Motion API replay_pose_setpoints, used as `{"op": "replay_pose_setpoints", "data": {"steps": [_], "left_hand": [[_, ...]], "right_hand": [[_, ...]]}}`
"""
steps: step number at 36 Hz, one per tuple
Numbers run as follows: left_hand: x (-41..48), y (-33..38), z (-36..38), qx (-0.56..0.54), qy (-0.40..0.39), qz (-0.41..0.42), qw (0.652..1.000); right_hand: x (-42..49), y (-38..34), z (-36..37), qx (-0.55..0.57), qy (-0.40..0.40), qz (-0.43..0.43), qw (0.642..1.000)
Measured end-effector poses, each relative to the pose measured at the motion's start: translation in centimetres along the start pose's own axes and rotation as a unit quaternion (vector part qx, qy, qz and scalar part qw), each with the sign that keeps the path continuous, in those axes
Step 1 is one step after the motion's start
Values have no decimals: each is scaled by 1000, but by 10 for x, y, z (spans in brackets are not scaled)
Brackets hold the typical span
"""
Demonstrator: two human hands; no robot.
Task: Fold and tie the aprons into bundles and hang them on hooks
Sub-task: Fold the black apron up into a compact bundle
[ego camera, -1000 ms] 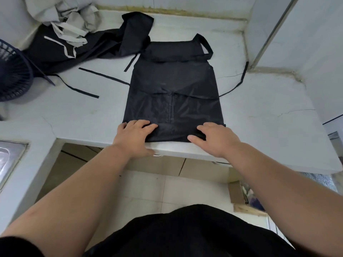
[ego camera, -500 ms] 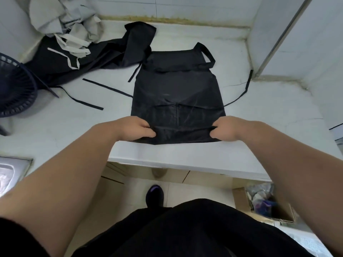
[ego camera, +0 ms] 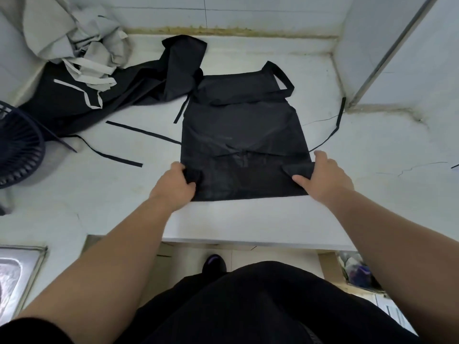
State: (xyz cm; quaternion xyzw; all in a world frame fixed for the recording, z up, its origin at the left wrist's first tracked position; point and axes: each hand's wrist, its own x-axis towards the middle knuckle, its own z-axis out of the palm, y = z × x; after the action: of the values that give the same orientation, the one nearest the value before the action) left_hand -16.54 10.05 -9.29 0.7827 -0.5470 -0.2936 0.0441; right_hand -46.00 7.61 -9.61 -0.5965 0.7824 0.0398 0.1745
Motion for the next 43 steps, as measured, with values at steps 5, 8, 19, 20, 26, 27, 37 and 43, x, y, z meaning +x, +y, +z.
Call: {"op": "replay_pose_setpoints", "data": {"steps": [5,8,19,20,26,27,37,43], "left_hand": [[-13,21,19,260,59,200,943],[-17,33,35,245,-64,301,919],[-19,5,58,246,-42,195,948],[-19,3,58,250,-33,185,950],[-16,-9,50,245,-24,124,961],[-16,-10,49,244,-28,126,961],[-16,5,29,251,6,133,959],[2,23,11,254,50,232,937]], "right_hand": [[-16,-25,19,-123,85,-194,969],[-24,-39,34,-122,-42,-233,964],[-21,-24,40,-123,-74,-174,974],[-21,-22,39,-122,-73,-170,975],[-24,-18,40,-119,-75,-146,979],[-25,-18,40,-119,-76,-145,979],[-23,-38,20,-86,-60,-106,989],[-7,-53,4,-2,-65,-155,986]]}}
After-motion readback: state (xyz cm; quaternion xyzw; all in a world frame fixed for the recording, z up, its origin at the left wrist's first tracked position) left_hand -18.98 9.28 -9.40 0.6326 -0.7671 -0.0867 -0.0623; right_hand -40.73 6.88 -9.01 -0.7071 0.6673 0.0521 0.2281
